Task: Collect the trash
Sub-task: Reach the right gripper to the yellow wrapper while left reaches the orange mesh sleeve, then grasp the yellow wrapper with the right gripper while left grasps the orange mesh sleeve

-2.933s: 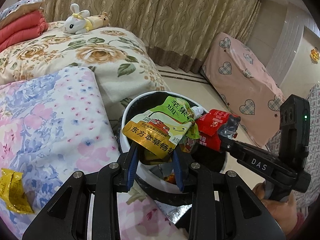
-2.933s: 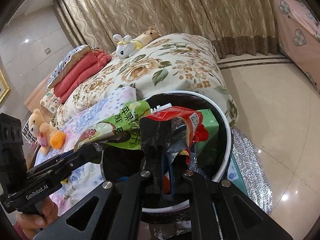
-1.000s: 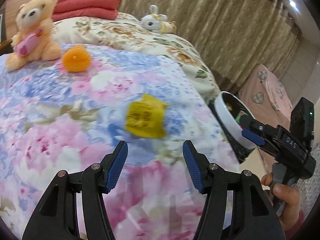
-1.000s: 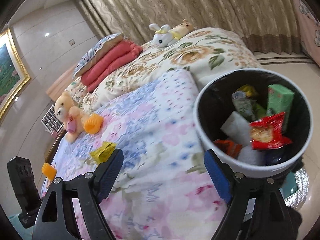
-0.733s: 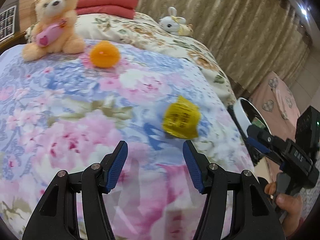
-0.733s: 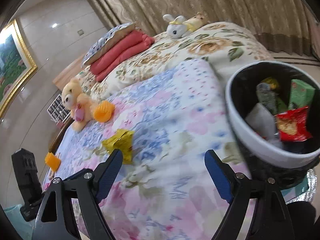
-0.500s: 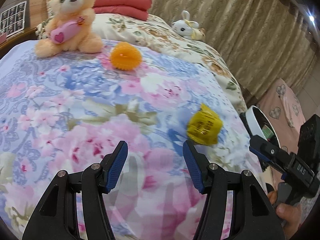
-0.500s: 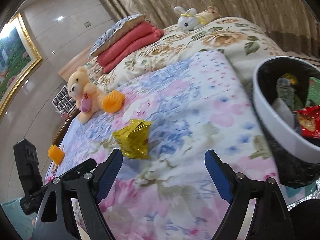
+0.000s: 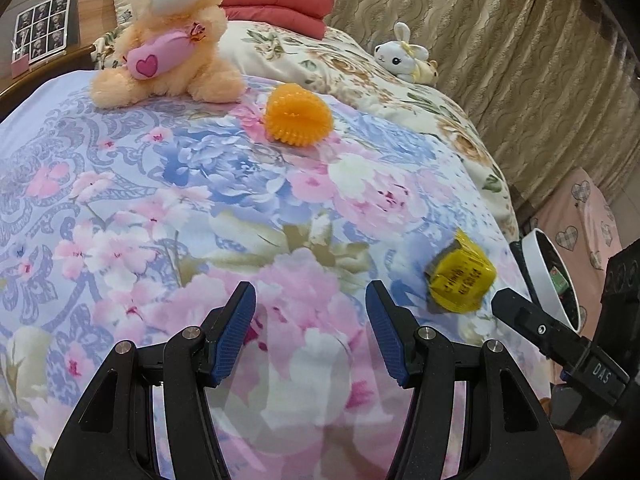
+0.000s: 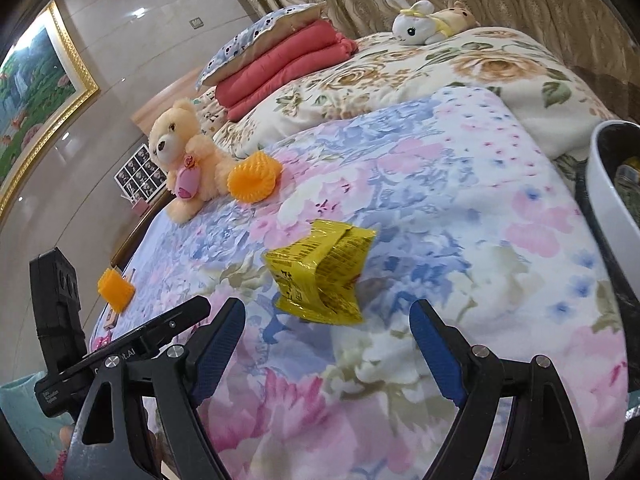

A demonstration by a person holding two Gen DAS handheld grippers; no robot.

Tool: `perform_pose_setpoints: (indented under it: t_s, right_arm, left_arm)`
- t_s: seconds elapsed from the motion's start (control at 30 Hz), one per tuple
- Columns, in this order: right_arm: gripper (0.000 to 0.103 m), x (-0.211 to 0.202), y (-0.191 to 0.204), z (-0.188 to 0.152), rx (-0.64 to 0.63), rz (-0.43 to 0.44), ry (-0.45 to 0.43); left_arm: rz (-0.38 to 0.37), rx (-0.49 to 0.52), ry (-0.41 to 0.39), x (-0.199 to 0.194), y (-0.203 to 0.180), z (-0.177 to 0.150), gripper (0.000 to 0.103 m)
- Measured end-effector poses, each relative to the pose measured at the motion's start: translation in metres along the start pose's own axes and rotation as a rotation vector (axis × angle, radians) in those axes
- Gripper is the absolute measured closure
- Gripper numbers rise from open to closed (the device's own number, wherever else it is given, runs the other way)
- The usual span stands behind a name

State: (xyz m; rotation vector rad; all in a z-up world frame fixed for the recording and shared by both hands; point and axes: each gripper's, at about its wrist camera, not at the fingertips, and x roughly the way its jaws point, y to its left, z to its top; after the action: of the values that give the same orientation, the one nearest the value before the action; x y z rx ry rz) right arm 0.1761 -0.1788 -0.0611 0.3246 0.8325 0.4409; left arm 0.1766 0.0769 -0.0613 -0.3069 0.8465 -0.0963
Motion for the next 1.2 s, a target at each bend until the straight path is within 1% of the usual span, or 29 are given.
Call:
perform_pose_setpoints:
  t_s: [0.3, 0.37, 0.4, 0.43, 0.47, 0.57, 0.6, 0.8, 0.9, 0.93, 1.03, 1.13, 1.2]
  right_arm:
    - [0.017, 0.025, 0.004, 0.008, -0.012, 0.0, 0.02]
    - [0.02, 0.029, 0.004, 0.009, -0.018, -0.008, 0.025]
    - [0.022, 0.031, 0.004, 0.01, -0.021, -0.013, 0.026]
    - [0.032, 0.032, 0.004, 0.011, -0.024, -0.019, 0.026]
    - [0.044, 0.034, 0.003, 0.012, -0.027, -0.025, 0.029]
    - [0.053, 0.035, 0.0, 0.018, -0.028, -0.03, 0.014]
    - [0.054, 0.033, -0.001, 0.021, -0.031, -0.033, 0.002]
    - [0.056, 0.031, -0.017, 0.038, 0.001, -0.033, -0.042]
    - [0.056, 0.034, -0.025, 0.043, 0.019, -0.034, -0.058]
    - [0.056, 0.035, -0.026, 0.044, 0.024, -0.033, -0.057]
    - [0.056, 0.041, -0.033, 0.043, 0.05, -0.027, -0.044]
    - [0.056, 0.041, -0.035, 0.044, 0.068, -0.022, -0.052]
    - [0.056, 0.042, -0.037, 0.044, 0.078, -0.017, -0.046]
  left_arm:
    - [0.013, -0.01, 0.024, 0.016, 0.005, 0.013, 0.042]
    - [0.014, -0.008, 0.03, 0.02, 0.005, 0.015, 0.042]
    - [0.016, -0.006, 0.032, 0.022, 0.005, 0.016, 0.042]
    - [0.02, -0.002, 0.034, 0.024, 0.004, 0.018, 0.041]
    - [0.021, 0.002, 0.035, 0.026, 0.003, 0.02, 0.041]
    - [0.024, 0.014, 0.04, 0.034, 0.0, 0.028, 0.041]
    - [0.024, 0.016, 0.04, 0.036, 0.0, 0.031, 0.041]
    - [0.056, 0.008, 0.01, 0.053, 0.005, 0.06, 0.041]
    - [0.095, 0.005, -0.019, 0.065, 0.01, 0.075, 0.041]
    - [0.102, -0.002, -0.014, 0.07, 0.012, 0.08, 0.041]
    - [0.075, -0.033, -0.016, 0.076, 0.017, 0.092, 0.041]
    - [0.08, -0.015, -0.035, 0.085, 0.012, 0.104, 0.041]
    - [0.075, -0.015, -0.02, 0.096, 0.01, 0.109, 0.041]
